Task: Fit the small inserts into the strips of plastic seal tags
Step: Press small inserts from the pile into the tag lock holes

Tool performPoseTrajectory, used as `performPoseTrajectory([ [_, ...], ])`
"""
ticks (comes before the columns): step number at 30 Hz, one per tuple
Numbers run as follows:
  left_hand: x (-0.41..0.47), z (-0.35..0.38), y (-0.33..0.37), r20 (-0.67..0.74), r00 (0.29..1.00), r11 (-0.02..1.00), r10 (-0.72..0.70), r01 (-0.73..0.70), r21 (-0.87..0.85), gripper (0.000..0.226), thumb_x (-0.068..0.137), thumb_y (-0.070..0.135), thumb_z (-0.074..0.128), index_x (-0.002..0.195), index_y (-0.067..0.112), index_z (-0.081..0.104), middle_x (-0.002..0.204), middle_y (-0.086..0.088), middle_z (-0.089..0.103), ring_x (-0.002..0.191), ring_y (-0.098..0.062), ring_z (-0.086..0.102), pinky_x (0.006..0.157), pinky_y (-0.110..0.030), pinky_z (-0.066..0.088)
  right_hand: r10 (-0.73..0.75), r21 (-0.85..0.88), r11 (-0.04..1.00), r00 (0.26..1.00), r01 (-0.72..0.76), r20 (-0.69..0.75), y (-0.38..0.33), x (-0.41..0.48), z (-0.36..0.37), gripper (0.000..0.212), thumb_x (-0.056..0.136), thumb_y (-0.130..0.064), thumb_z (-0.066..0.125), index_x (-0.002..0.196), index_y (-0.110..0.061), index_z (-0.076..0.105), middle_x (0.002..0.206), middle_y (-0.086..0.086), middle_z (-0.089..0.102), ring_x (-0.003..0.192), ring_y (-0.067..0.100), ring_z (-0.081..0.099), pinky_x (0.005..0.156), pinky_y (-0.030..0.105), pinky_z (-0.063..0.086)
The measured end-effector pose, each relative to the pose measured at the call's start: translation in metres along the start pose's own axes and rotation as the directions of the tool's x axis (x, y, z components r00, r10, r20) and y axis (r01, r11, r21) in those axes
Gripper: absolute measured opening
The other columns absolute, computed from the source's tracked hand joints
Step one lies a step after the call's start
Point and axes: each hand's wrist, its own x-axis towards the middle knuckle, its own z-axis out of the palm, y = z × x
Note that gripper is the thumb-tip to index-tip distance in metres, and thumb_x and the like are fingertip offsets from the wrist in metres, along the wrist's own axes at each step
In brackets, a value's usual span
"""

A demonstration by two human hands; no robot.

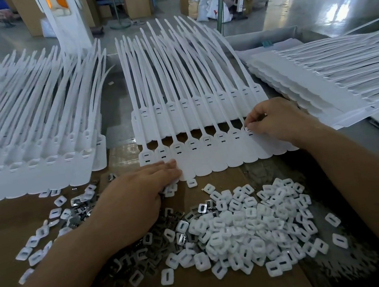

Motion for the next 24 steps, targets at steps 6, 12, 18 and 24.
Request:
performPoseTrajectory([
  [6,-0.001,-0.001,0.0,0.008,1.0,1.0,-0.018,0.018,0.001,0.06,0.082,0.0,0.044,0.132,0.033,0.044,0.137,0.024,0.033,0.117,0.014,0.019,0.102,-0.012,0.004,-0.035,0.02,0.999,0.999,0.035,0.001,0.0,0.0,0.0,0.015,0.085,-0.008,0.06,0.075,-0.018,0.064,0.075,-0.012,0.057,0.069,0.0,0.049,0.056,0.014,0.034],
  [12,0.001,-0.001,0.001,0.012,1.0,1.0,-0.025,0.025,-0.001,0.06,0.082,0.0,0.044,0.131,0.034,0.044,0.136,0.024,0.032,0.117,0.014,0.019,0.102,-0.012,0.009,-0.073,0.061,0.995,0.997,0.075,-0.027,0.005,-0.001,0.004,0.02,0.083,-0.005,0.063,0.07,-0.021,0.063,0.071,-0.014,0.059,0.069,-0.002,0.053,0.058,0.011,0.037],
  [18,0.001,-0.001,0.001,0.02,1.0,1.0,-0.022,0.022,0.004,0.06,0.082,0.0,0.043,0.132,0.034,0.044,0.136,0.025,0.032,0.117,0.015,0.019,0.101,-0.01,0.008,-0.036,0.066,0.997,0.999,0.038,-0.036,0.005,0.005,0.006,0.02,0.081,-0.006,0.065,0.068,-0.021,0.064,0.07,-0.015,0.058,0.07,-0.002,0.053,0.063,0.013,0.037],
  [24,-0.002,-0.002,0.001,0.021,0.999,1.0,-0.025,0.025,0.006,0.06,0.081,0.0,0.044,0.13,0.034,0.045,0.129,0.031,0.025,0.116,0.014,0.021,0.1,-0.011,0.012,0.036,0.085,0.996,0.999,-0.035,-0.007,0.002,0.009,0.002,0.025,0.077,-0.004,0.069,0.064,-0.024,0.062,0.072,-0.011,0.06,0.076,0.006,0.054,0.072,0.023,0.039],
])
